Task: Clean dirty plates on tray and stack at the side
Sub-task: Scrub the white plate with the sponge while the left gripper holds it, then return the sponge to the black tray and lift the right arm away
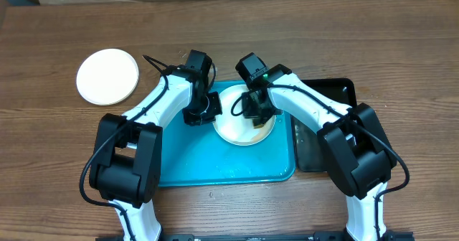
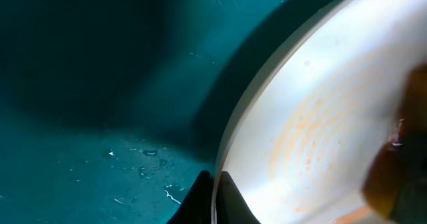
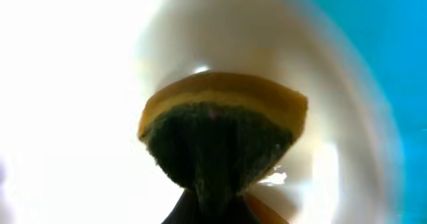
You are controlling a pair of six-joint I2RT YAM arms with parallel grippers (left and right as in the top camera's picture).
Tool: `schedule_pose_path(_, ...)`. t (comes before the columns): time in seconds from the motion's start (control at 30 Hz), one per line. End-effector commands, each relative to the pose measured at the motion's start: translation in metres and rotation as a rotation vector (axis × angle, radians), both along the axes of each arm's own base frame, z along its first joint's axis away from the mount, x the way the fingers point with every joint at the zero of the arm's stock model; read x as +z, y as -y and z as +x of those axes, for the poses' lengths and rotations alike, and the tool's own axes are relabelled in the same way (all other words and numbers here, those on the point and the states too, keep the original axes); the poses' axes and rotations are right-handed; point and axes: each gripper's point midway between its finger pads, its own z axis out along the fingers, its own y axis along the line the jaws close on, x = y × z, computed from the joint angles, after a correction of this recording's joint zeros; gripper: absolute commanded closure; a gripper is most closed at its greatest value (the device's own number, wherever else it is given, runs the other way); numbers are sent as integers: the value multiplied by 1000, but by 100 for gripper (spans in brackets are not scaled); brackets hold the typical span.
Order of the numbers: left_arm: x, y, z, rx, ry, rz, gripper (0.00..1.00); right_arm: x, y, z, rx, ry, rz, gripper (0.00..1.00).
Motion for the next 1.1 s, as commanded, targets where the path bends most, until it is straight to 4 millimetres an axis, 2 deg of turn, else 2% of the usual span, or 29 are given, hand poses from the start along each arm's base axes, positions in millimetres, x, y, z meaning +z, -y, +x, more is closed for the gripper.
schedule_pose_path(0.0, 2, 7, 5, 7, 3, -27, 95, -10, -42, -31, 85, -181, 226, 96)
schedule_pose_path(0.13, 2, 7, 5, 7, 3, -27, 95, 26, -56, -15, 160, -181, 418, 96)
schedule_pose_path(0.2, 2, 7, 4, 5, 2, -27, 95, 46, -53, -4, 168, -173, 475, 96)
schedule_pose_path(0.3, 2, 7, 4, -8, 3, -25, 94, 76, -29, 17, 122, -146, 488, 96)
schedule_pose_path(0.4, 2, 6, 3, -15, 2, -24, 92, 103, 4, 29, 106, -109, 476, 96)
schedule_pose_path(0.5, 2, 6, 3, -15, 2, -24, 90, 114, 46, 31, 57, -92, 403, 96)
schedule_pose_path(0.67, 2, 7, 5, -14, 10, -24, 88, 106, 127, 26, -84, -125, 150, 96)
schedule_pose_path(0.8, 2, 7, 7, -14, 18, -26, 85, 93, 174, 18, -162, -161, -1, 96)
schedule_pose_path(0.97, 3, 8, 9, -14, 28, -29, 81, 66, 205, 11, -256, -175, -147, 96)
schedule_pose_path(1.07, 3, 8, 9, -15, 28, -29, 80, 45, 215, 8, -264, -167, -202, 96)
